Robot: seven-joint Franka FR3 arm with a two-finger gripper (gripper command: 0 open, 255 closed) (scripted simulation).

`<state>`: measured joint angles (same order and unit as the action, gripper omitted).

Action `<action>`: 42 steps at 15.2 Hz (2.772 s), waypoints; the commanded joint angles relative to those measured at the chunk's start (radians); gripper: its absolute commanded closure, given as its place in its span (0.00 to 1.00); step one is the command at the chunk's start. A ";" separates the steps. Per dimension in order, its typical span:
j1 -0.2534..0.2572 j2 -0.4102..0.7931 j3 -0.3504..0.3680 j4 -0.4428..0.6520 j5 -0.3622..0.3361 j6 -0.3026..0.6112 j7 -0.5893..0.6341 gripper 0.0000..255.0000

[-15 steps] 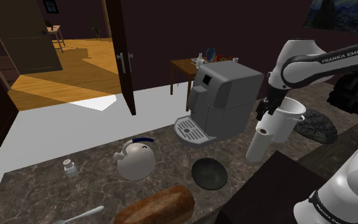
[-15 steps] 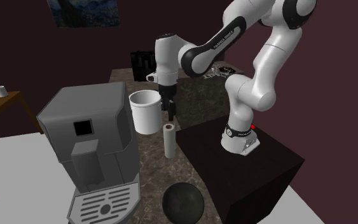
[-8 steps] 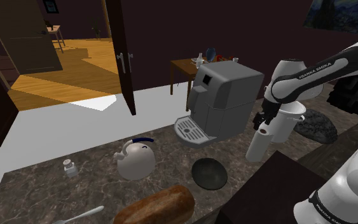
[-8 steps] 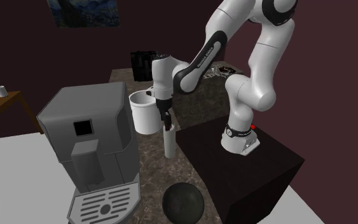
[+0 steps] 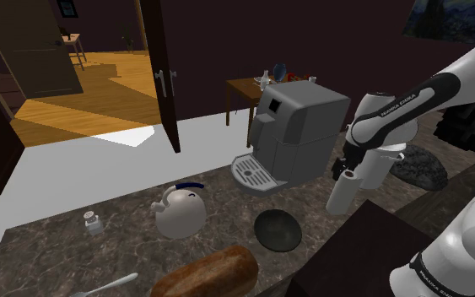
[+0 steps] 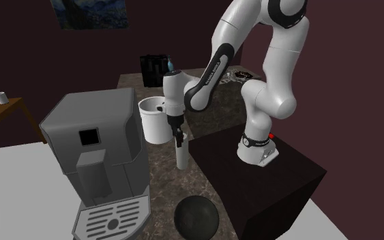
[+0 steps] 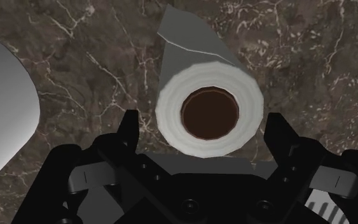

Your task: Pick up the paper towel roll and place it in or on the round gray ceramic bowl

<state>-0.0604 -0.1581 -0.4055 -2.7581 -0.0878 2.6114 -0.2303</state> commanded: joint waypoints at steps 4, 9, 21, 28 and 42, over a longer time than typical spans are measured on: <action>0.002 0.010 -0.001 -0.003 0.005 0.013 -0.003 0.00; 0.002 0.010 -0.001 -0.003 0.005 0.013 -0.003 1.00; -0.012 -0.056 0.009 0.007 -0.028 -0.060 0.022 1.00; -0.029 -0.157 0.030 0.034 -0.059 -0.186 0.049 1.00; -0.019 -0.312 0.106 0.104 -0.057 -0.411 0.123 1.00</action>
<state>-0.0864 -0.4563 -0.3155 -2.6558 -0.1498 2.2170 -0.1266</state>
